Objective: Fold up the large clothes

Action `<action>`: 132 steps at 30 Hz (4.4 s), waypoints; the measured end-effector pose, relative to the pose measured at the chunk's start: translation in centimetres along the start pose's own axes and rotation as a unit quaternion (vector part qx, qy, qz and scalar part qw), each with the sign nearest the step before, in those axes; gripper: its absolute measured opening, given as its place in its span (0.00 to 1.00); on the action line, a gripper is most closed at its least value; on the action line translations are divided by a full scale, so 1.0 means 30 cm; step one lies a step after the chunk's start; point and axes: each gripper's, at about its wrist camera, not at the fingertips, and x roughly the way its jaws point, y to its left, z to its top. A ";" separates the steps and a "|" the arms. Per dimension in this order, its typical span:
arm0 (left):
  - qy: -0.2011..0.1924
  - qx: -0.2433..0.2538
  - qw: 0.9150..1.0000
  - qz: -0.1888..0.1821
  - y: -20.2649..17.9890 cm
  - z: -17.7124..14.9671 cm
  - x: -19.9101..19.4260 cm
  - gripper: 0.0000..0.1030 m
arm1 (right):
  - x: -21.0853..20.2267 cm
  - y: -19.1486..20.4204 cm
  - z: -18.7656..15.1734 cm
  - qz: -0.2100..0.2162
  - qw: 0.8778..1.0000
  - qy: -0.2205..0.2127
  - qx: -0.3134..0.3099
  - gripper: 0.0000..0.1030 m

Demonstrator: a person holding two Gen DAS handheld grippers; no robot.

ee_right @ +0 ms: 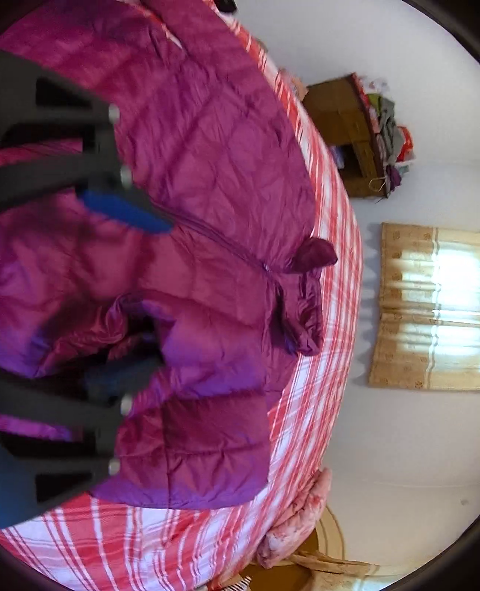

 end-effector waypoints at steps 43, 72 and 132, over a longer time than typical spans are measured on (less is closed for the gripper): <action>-0.021 0.114 0.978 -0.175 -0.765 0.202 -0.097 0.15 | -0.077 -0.347 -0.242 -0.043 0.996 0.028 0.076 0.86; -0.031 0.063 0.997 -0.029 -0.691 0.145 0.152 0.92 | 0.149 -0.409 0.153 0.012 0.995 -0.005 0.097 0.53; 0.061 0.049 0.996 -0.050 -0.623 0.099 0.283 0.99 | 0.351 -0.257 0.074 -0.027 0.996 0.084 0.010 0.61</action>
